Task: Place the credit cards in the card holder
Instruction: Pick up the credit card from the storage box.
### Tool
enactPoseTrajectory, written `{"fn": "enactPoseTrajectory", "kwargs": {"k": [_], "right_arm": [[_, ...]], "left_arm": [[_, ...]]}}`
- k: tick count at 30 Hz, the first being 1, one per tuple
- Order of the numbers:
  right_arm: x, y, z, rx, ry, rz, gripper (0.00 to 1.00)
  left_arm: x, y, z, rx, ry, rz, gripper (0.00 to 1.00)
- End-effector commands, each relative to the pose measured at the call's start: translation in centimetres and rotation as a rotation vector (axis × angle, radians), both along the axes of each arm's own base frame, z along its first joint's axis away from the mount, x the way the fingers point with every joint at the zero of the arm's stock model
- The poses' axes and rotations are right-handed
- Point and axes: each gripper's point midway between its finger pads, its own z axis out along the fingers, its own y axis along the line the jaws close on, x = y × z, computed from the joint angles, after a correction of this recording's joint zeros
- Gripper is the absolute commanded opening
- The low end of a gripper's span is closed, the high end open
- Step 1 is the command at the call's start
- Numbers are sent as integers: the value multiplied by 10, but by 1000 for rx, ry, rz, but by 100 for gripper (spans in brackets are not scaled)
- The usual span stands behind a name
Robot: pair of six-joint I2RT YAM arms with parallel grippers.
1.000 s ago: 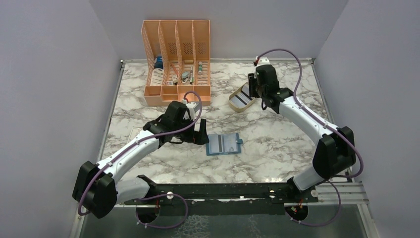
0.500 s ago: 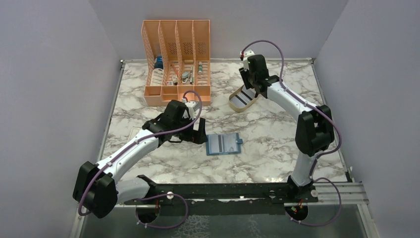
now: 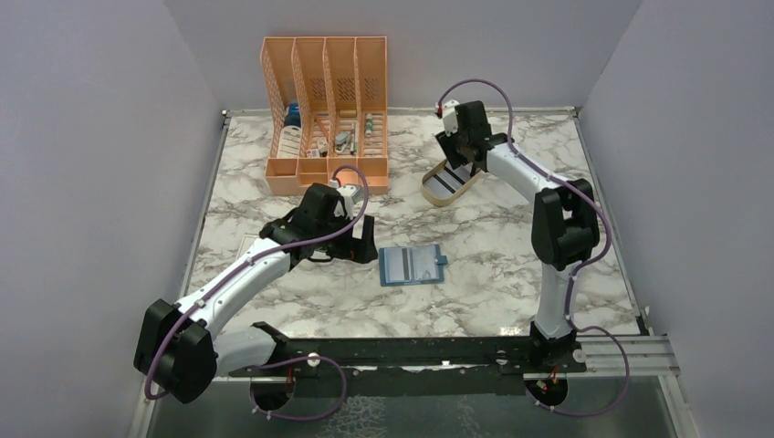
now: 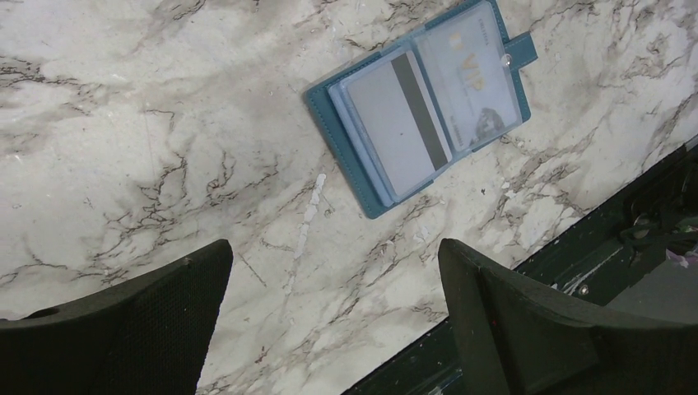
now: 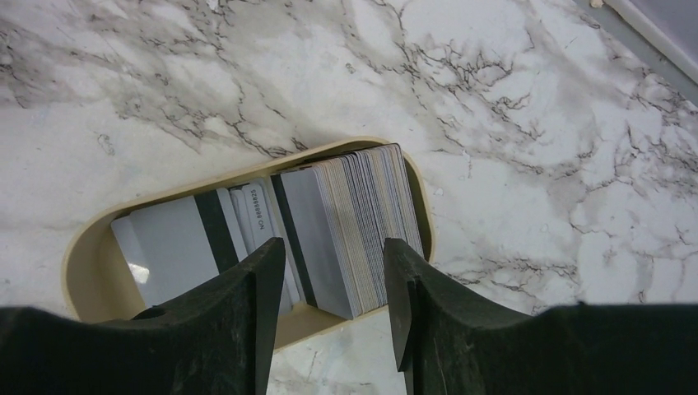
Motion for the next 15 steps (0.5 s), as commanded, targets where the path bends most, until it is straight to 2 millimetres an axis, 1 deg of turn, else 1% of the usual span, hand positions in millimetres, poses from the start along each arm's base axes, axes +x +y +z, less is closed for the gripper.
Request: {"fn": "enactPoseTrajectory", "kwargs": {"k": [1, 6, 9, 15], "right_arm": [[-1, 7, -6, 19, 36, 47, 49], [0, -9, -22, -60, 62, -2, 49], [4, -21, -26, -122, 44, -42, 49], [6, -34, -40, -194, 36, -78, 49]], "left_arm": [[11, 2, 19, -4, -68, 12, 99], [13, 3, 20, -2, -74, 18, 99], [13, 3, 20, -2, -72, 17, 99], [16, 5, 20, 2, -74, 27, 99]]}}
